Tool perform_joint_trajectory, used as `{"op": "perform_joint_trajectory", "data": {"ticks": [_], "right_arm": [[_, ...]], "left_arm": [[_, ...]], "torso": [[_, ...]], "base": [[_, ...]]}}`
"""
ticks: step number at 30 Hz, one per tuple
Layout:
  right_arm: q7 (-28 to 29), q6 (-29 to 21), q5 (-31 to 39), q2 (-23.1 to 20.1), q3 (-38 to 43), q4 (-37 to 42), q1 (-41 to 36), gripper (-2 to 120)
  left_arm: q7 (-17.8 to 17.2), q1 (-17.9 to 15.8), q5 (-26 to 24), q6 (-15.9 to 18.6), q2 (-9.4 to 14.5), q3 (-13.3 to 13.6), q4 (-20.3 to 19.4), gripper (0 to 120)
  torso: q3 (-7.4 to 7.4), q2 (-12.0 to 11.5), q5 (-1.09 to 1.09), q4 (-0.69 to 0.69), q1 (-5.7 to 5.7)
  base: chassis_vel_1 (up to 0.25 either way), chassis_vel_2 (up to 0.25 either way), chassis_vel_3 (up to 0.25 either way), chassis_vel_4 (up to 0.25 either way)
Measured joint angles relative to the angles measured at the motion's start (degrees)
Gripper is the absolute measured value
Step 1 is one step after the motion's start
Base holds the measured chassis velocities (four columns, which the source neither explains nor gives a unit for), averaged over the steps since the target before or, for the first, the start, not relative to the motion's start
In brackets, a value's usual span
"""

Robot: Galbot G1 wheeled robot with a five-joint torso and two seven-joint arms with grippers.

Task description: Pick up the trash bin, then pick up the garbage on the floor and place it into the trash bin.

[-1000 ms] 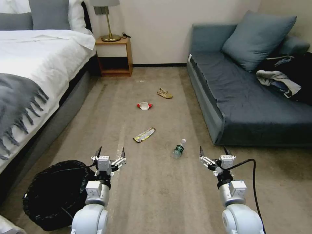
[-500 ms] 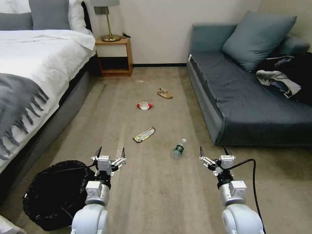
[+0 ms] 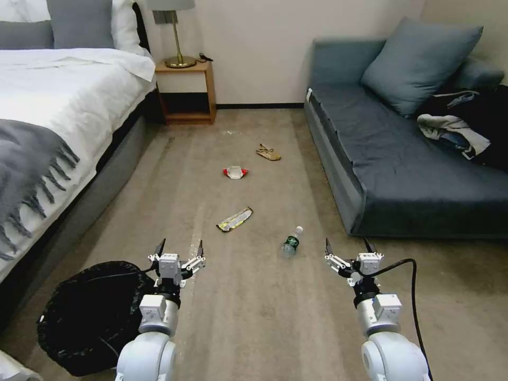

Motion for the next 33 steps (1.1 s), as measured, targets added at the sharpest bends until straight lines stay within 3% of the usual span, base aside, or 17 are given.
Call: {"op": "perform_joint_trajectory", "data": {"ticks": [12, 16, 27, 33], "right_arm": [[0.02, 0.13, -0.09, 0.02, -0.04, 0.0, -0.05, 100], [1.12, 2.22, -1.57, 0.36, -1.08, 0.4, -1.19, 100], [11.85, 22.49, -16.0, 4.16, -11.46, 4.89, -12.74, 100], [13.45, 25.64, -18.27, 4.59, -12.65, 5.78, -14.37, 100]], "left_arm": [[0.0, 0.0, 0.0, 0.0, 0.0, 0.0, 0.0, 100], [0.0, 0.31, -0.93, -0.58, 0.03, -0.48, -0.46, 100], [0.03, 7.36, -20.93, -13.29, 1.12, -11.2, -10.67, 100], [0.09, 8.63, -24.57, -15.63, 1.32, -13.09, -12.44, 100]], "torso": [[0.0, 0.0, 0.0, 0.0, 0.0], [0.0, 0.0, -0.02, -0.01, 0.0], [-0.01, 0.01, -0.07, 0.02, 0.0], [-0.01, 0.0, -0.18, 0.03, 0.0]], "base": [[0.0, 0.0, 0.0, 0.0], [0.0, 0.0, 0.0, 0.0], [0.0, 0.0, 0.0, 0.0], [0.0, 0.0, 0.0, 0.0]]}}
